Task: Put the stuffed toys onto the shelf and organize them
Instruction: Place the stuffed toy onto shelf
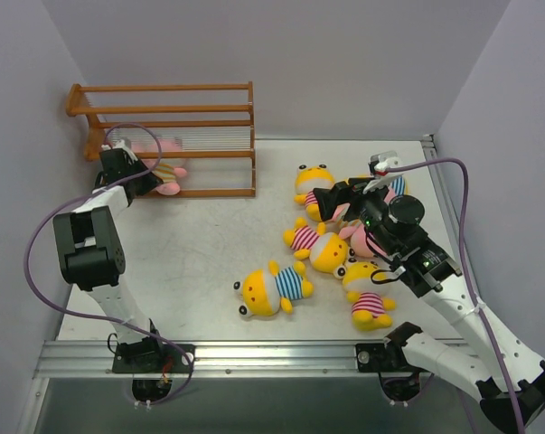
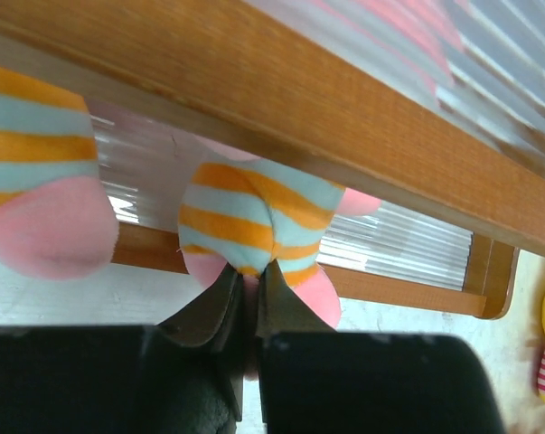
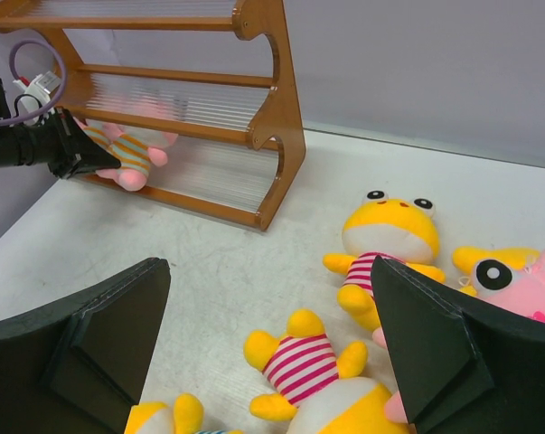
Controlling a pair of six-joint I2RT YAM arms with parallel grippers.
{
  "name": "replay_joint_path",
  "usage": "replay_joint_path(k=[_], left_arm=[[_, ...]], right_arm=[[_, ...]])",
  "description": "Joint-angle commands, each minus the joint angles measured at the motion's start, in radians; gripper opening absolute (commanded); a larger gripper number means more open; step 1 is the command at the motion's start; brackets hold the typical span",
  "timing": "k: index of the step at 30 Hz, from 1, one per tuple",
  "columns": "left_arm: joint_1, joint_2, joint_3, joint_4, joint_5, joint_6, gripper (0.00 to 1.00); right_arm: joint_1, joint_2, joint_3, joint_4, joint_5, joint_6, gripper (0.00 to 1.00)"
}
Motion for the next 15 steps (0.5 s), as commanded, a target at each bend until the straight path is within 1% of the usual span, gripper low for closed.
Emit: replay_joint_path(k=[1, 4, 6, 10, 11, 13, 14, 15], left_arm=[[0.021, 0.010, 0.050, 0.009, -0.001, 0.027, 0.09], [0.028, 0.011, 0.056, -0.002, -0.007, 0.029, 0.11], [0.030, 0.008, 0.058, -0.006, -0.015, 0.033, 0.13], [0.042, 0.001, 0.061, -0.006, -0.024, 0.041, 0.20], [0.044, 0.001, 0.061, -0.038, -0.024, 0.041, 0.24], [0.045, -0.002, 0.062, -0.042, -0.021, 0.044, 0.31], [0.045, -0.004, 0.062, -0.042, -0.021, 0.043, 0.37], [0.045, -0.007, 0.062, -0.042, -0.019, 0.043, 0.40]], right_arm=[[-0.009, 0.000, 0.011, 0.044, -0.009, -0.011, 1.00], [-0.007, 0.000, 0.012, 0.042, -0.009, -0.011, 1.00], [-0.009, 0.000, 0.012, 0.042, -0.036, -0.009, 1.00], [-0.009, 0.003, 0.009, 0.044, -0.039, -0.009, 1.00], [-0.009, 0.003, 0.011, 0.043, -0.041, -0.011, 1.00], [-0.009, 0.003, 0.011, 0.041, -0.044, -0.011, 1.00], [-0.009, 0.006, 0.012, 0.042, -0.045, -0.011, 1.00], [-0.009, 0.003, 0.011, 0.042, -0.047, -0.011, 0.99]])
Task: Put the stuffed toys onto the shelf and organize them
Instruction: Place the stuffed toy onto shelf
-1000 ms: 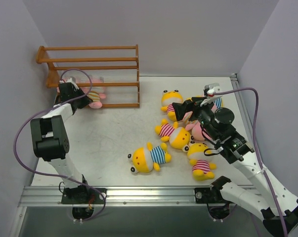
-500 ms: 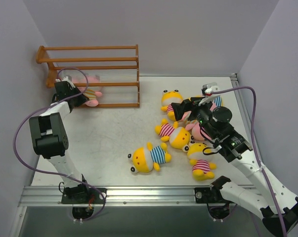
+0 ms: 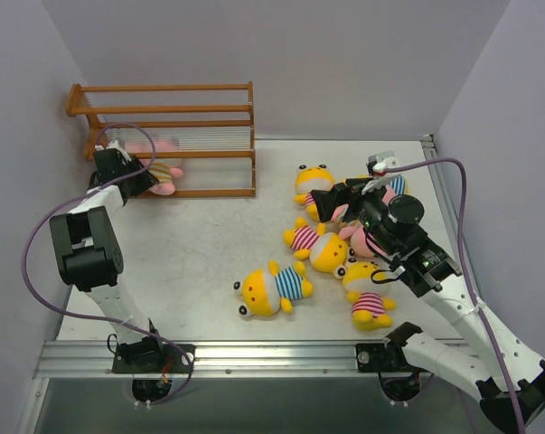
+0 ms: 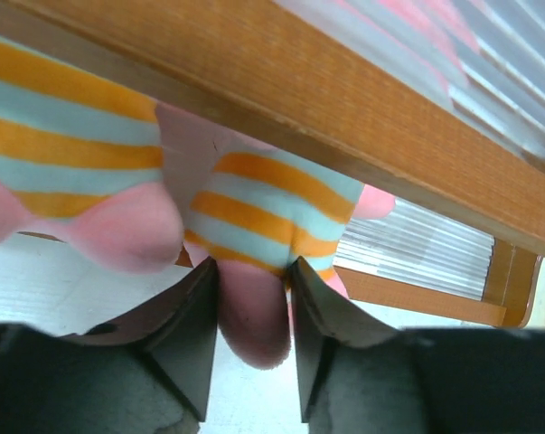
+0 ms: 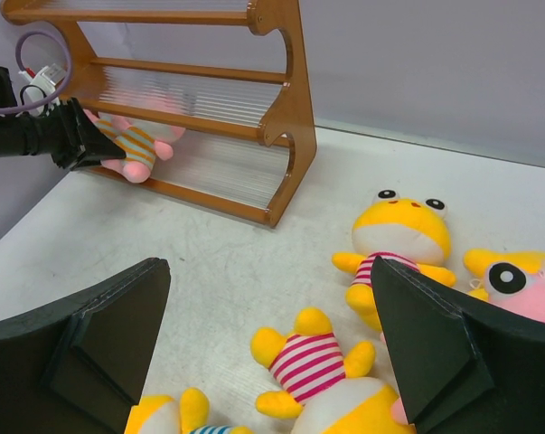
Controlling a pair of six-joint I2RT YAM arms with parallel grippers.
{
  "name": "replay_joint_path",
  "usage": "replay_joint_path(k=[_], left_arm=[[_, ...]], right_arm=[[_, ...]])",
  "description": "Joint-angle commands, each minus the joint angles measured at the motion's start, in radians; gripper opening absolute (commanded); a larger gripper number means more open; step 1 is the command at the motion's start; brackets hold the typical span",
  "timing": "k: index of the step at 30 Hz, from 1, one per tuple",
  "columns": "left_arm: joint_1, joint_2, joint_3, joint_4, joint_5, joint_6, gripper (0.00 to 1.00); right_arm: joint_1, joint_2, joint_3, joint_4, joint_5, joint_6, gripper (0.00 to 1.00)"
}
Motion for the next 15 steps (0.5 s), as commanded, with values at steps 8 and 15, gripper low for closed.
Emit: replay_joint_path(k=[8, 15], left_arm=[[0.011, -0.058, 0.018, 0.001, 0.003, -0.003, 0.64], [0.012, -0.143, -0.034, 0.002, -0.006, -0.035, 0.80]], right_arm=[[-0.009, 0.003, 0.014, 0.041, -0.027, -0.009, 1.00], [-0.009, -0.005, 0.017, 0.035, -0.037, -0.009, 0.99]])
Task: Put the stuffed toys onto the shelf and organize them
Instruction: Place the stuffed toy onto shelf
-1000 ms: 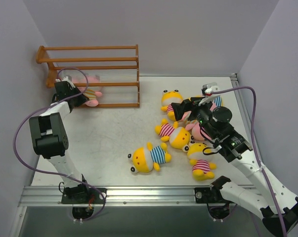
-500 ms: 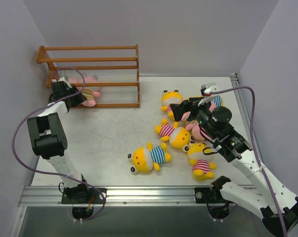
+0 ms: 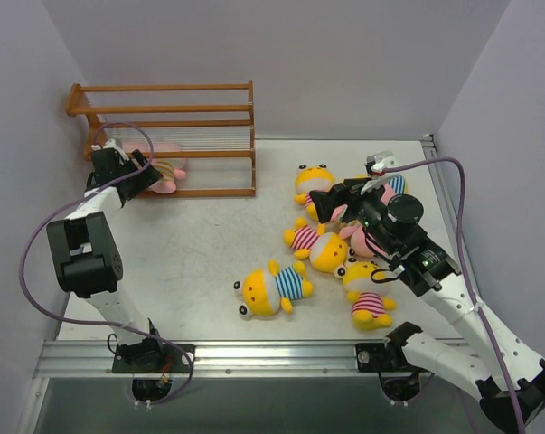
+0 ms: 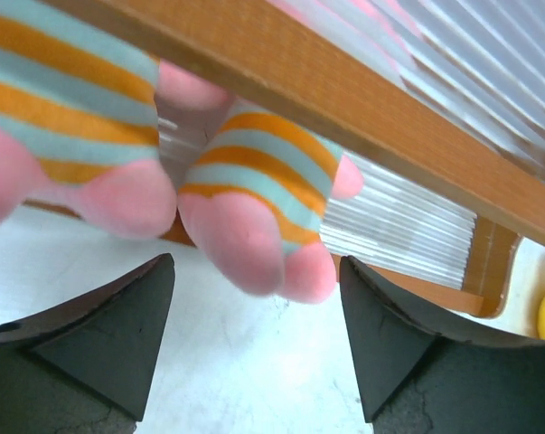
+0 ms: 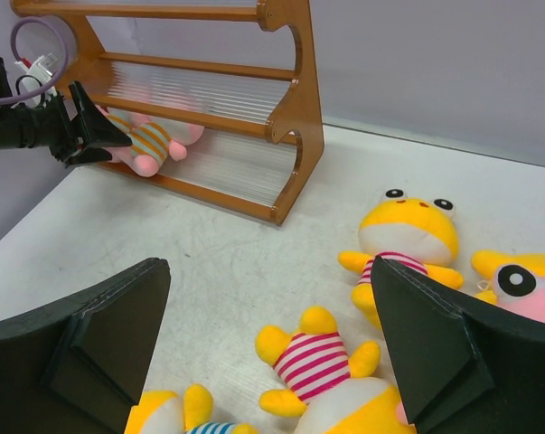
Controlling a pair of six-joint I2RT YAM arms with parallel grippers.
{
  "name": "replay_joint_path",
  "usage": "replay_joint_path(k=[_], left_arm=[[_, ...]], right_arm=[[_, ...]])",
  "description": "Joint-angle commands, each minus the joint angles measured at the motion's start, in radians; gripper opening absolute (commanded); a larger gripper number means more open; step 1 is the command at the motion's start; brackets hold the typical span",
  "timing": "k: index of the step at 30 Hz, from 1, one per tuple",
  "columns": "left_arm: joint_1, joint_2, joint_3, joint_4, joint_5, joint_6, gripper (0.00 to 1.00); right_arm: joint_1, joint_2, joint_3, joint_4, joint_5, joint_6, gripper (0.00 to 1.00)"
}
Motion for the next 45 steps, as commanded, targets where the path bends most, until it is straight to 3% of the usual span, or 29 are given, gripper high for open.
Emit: replay_joint_path(k=[1, 7, 14, 27, 45], left_arm=[[0.011, -0.107, -0.034, 0.017, -0.010, -0.023, 0.82], [0.054, -0.242, -0.159, 0.028, -0.065, -0.060, 0.85], [0.146, -0.342, -0.300, 0.184, -0.145, -0.095, 0.81], [0.195, -0.164, -0.219, 0.312, -0.075, -0.084, 0.63], [0.196, -0.028, -0.234, 0.540, -0.082, -0.139, 0.58]], right_arm=[[-0.009, -0.012, 0.020, 0.035, -0.019, -0.009, 1.00], [-0.007, -0.024, 0.021, 0.035, -0.034, -0.011, 1.00], [-0.007, -0.047, 0.017, 0.033, -0.058, -0.008, 1.00], [-0.006, -0.042, 0.014, 0.038, -0.082, -0.012, 0.99], [-0.006, 0.019, 0.024, 0.030, -0.090, -0.025, 0.99]])
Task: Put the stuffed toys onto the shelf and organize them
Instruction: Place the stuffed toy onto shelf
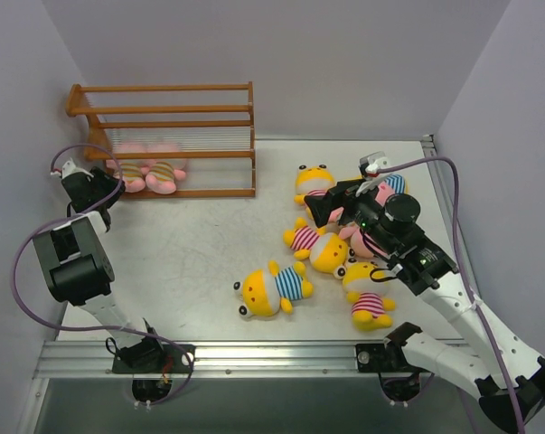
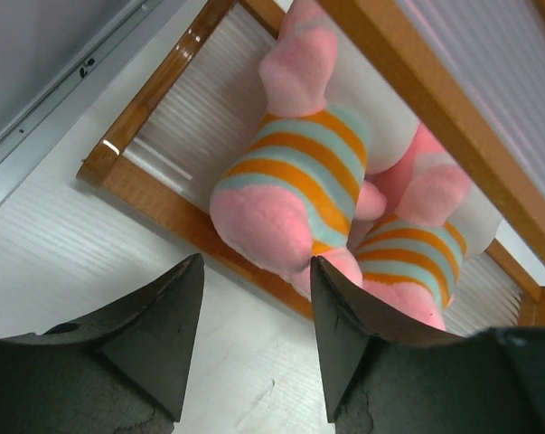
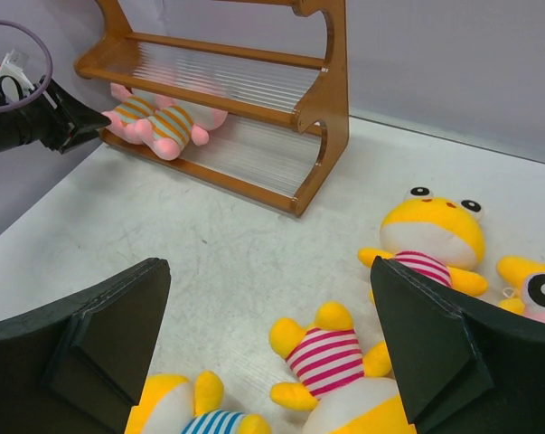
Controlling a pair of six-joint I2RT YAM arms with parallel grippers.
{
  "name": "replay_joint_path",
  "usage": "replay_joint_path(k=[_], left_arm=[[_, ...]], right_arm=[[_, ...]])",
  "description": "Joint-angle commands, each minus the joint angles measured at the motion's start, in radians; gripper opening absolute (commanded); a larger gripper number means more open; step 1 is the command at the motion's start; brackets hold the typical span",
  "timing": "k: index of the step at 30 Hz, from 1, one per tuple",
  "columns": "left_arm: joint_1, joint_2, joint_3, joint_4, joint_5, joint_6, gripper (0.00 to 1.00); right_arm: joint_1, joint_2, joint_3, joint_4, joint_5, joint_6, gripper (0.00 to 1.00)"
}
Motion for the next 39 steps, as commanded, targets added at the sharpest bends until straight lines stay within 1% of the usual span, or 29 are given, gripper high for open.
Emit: replay_joint_path(k=[1, 4, 5, 8, 9, 13, 16, 25, 28, 32, 39], left_arm=[[0.007, 0.016, 0.009, 0.161, -0.009, -0.041, 0.58], [0.006, 0.025, -0.020, 0.234, -0.027, -0.079, 0.57], [0.006, 0.028, -0.024, 0.244, -0.031, -0.092, 0.55], [0.006, 0.048, -0.020, 0.254, -0.035, -0.115, 0.53], [0.006, 0.059, -0.018, 0.261, -0.035, -0.121, 0.49], [0.006, 0.073, -0.023, 0.271, -0.055, -0.133, 0.39], [0.010, 0.077, -0.026, 0.268, -0.078, -0.130, 0.35], [0.035, 0.082, -0.002, 0.215, -0.130, -0.138, 0.35], [0.040, 0.086, 0.008, 0.202, -0.127, -0.139, 0.37], [0.043, 0.093, 0.009, 0.199, -0.121, -0.147, 0.47], [0.052, 0.076, 0.005, 0.172, -0.135, -0.155, 0.49]], right_arm=[[-0.006, 0.007, 0.027, 0.031, -0.012, -0.018, 0.99], [-0.006, 0.013, 0.029, 0.026, -0.012, -0.021, 0.99], [-0.006, 0.014, 0.028, 0.026, -0.012, -0.021, 0.99], [-0.006, 0.018, 0.028, 0.025, -0.009, -0.022, 0.99], [-0.007, 0.019, 0.028, 0.025, -0.009, -0.022, 0.99], [-0.006, 0.022, 0.029, 0.023, -0.008, -0.024, 0.99], [-0.006, 0.024, 0.028, 0.023, -0.005, -0.024, 0.99], [-0.006, 0.033, 0.026, 0.026, -0.005, -0.027, 0.99], [-0.004, 0.037, 0.024, 0.029, -0.008, -0.025, 0.99], [-0.006, 0.047, 0.026, 0.031, -0.012, -0.028, 0.99], [-0.004, 0.054, 0.029, 0.026, -0.029, -0.031, 0.98]])
